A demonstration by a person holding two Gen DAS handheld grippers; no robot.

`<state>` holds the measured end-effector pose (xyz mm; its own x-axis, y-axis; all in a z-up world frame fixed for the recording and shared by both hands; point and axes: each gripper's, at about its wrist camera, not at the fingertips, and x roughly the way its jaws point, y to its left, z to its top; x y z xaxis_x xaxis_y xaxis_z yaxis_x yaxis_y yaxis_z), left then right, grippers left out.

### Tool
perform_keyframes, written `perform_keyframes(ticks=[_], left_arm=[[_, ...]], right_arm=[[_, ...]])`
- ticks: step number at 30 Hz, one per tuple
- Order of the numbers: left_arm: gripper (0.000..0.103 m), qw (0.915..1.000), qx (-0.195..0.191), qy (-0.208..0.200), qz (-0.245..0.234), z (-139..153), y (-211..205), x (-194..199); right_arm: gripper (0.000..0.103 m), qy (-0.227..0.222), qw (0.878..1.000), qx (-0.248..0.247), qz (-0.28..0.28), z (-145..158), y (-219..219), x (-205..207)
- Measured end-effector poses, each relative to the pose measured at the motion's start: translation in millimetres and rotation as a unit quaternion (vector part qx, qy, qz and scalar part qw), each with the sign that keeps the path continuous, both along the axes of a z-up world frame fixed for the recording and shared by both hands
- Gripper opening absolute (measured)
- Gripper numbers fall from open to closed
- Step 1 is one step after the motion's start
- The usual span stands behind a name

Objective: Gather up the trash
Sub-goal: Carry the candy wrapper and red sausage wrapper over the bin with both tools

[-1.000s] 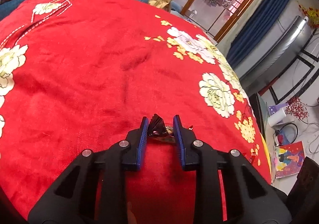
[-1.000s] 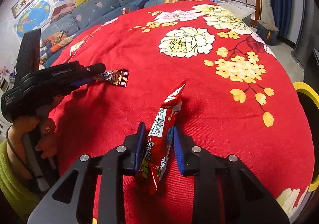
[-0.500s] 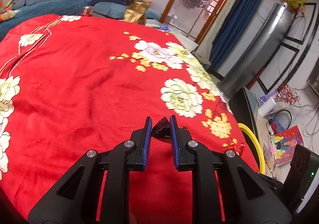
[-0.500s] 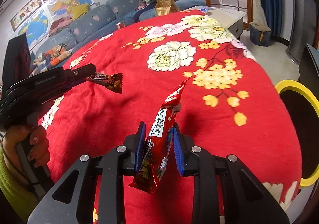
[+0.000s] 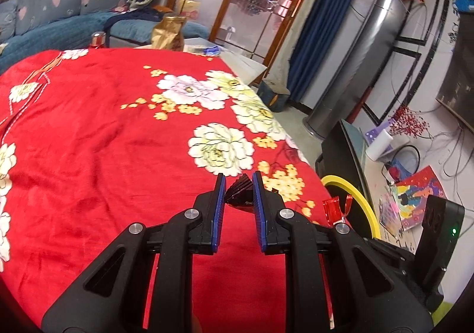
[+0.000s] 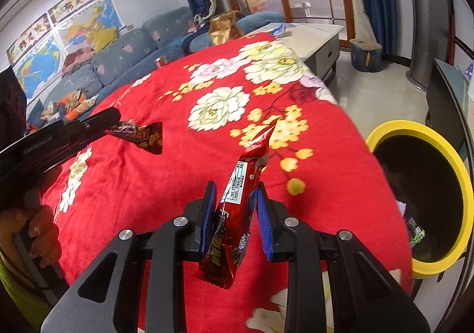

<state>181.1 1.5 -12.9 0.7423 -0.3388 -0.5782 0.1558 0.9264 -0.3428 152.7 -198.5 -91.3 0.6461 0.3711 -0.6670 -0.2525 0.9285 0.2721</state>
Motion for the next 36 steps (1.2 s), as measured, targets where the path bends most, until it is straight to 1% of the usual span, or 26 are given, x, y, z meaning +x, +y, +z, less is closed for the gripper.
perform_keyframes(ticks=[18, 28, 36], left_arm=[[0.013, 0.9981, 0.020, -0.011, -0.056, 12.3, -53.1, -11.3], [0.013, 0.9947, 0.028, -0.022, -0.096, 19.2, -86.6, -16.7], [0.013, 0.9903, 0.032, -0.025, -0.133, 20.7, -116.5, -18.7]], right_arm=[[0.026, -0.021, 0.998, 0.010, -0.059, 13.8, -56.5, -11.4], [0.026, -0.034, 0.994, 0.015, -0.104, 19.7, -95.9, -18.6], [0.026, -0.042, 0.988, 0.017, -0.150, 21.8, -132.6, -21.1]])
